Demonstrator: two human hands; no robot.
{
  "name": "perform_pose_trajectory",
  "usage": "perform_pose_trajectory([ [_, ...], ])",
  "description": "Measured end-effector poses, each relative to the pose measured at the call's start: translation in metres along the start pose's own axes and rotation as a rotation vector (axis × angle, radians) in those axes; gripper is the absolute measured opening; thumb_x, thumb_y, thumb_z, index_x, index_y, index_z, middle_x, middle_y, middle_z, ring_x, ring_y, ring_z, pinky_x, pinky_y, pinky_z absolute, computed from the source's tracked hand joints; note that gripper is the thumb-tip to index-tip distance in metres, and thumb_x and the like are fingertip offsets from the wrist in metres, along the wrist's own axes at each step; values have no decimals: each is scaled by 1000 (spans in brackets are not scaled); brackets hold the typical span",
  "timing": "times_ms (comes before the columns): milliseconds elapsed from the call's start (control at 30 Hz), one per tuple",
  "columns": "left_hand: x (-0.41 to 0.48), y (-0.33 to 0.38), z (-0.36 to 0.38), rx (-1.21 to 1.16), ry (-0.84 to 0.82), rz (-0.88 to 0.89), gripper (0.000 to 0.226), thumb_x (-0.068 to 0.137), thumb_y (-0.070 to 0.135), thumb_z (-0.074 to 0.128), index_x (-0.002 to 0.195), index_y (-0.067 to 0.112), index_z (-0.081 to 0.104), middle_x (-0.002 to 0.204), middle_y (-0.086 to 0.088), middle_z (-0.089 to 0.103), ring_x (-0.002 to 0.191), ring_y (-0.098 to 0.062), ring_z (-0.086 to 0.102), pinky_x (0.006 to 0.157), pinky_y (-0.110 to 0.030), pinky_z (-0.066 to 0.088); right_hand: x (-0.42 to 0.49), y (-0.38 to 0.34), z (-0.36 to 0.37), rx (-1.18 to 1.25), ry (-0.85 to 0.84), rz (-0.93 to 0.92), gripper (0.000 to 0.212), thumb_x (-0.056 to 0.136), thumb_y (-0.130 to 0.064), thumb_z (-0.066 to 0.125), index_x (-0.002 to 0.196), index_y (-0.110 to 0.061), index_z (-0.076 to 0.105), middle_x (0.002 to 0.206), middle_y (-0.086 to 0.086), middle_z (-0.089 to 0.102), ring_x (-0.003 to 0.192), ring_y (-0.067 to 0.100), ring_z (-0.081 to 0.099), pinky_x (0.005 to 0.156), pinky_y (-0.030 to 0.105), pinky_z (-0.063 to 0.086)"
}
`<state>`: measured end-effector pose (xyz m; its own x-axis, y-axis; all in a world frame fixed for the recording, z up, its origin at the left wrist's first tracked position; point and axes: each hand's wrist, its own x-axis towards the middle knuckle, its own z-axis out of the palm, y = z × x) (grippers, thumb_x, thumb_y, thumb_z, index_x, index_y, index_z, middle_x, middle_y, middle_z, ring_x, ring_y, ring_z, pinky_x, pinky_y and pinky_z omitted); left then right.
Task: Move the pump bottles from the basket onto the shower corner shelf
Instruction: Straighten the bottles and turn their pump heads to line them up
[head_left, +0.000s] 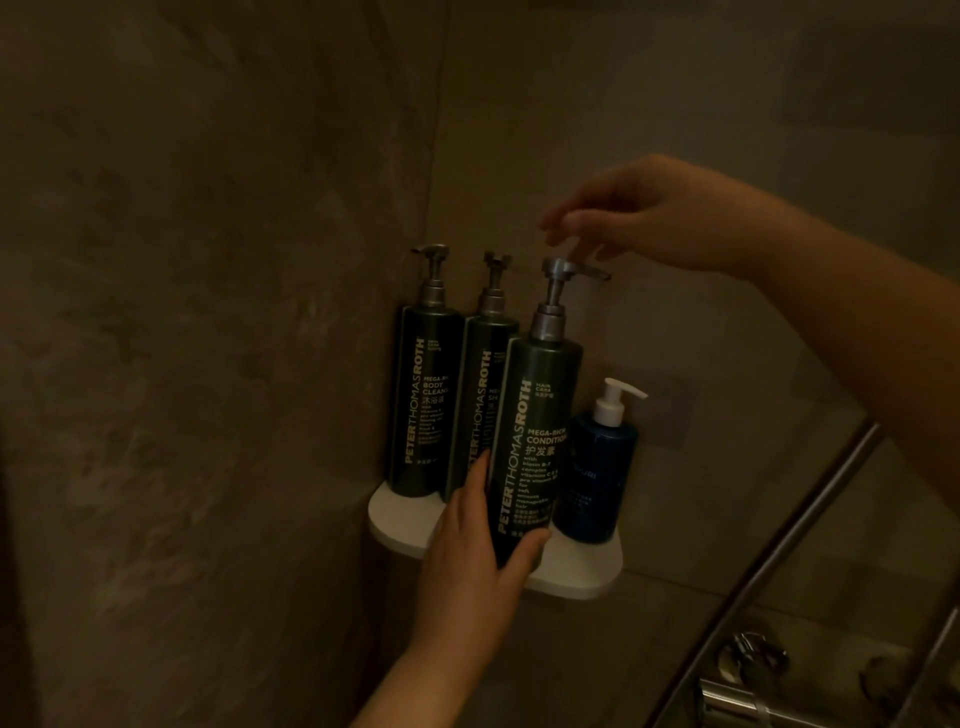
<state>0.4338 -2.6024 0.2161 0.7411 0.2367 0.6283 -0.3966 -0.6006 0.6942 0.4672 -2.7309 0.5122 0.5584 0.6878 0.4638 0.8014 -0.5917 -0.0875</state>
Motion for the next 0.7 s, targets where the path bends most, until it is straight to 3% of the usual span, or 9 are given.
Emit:
perform_pose_trajectory([
  [67,0,0,0,-8,2,2,82,77,61,53,135,56,-3,142,17,29,119,8,25,98,-22,29,-7,3,-3,82,-10,-68,27,92,-9,53,113,-23,64,104,-13,68,91,-3,65,78,9,49],
  [133,-1,1,0,-14,7,-1,80,76,61,54,130,60,-6,141,19,30,119,8,25,98,-22,29,-12,5,-3,77,-23,-110,29,88,-2,58,110,-19,67,104,-7,70,95,0,65,80,2,43],
  [233,0,1,0,-10,15,0,80,75,62,54,127,63,-7,140,20,30,120,8,26,99,-22,31,-14,4,0,71,-25,-126,29,85,-3,62,108,-19,69,97,-3,72,88,-1,66,77,1,43],
  [333,0,2,-1,-8,20,5,79,73,64,52,123,67,-10,132,26,27,119,8,26,97,-22,31,-14,2,0,28,-7,-129,30,83,-5,64,106,-25,68,91,-11,70,77,-10,63,72,-1,41],
  [467,0,2,-1,-22,31,13,80,72,64,53,125,67,-7,134,25,29,122,5,30,99,-24,35,-13,2,1,7,3,-123,26,82,-16,68,101,-32,68,96,-12,71,87,-2,65,80,5,46],
  [700,0,6,-1,-44,57,-11,82,71,61,61,129,60,3,142,14,33,129,-6,34,105,-41,38,-11,1,3,-34,46,-132,22,80,-20,70,92,-38,68,93,-18,69,87,-7,62,78,2,43],
])
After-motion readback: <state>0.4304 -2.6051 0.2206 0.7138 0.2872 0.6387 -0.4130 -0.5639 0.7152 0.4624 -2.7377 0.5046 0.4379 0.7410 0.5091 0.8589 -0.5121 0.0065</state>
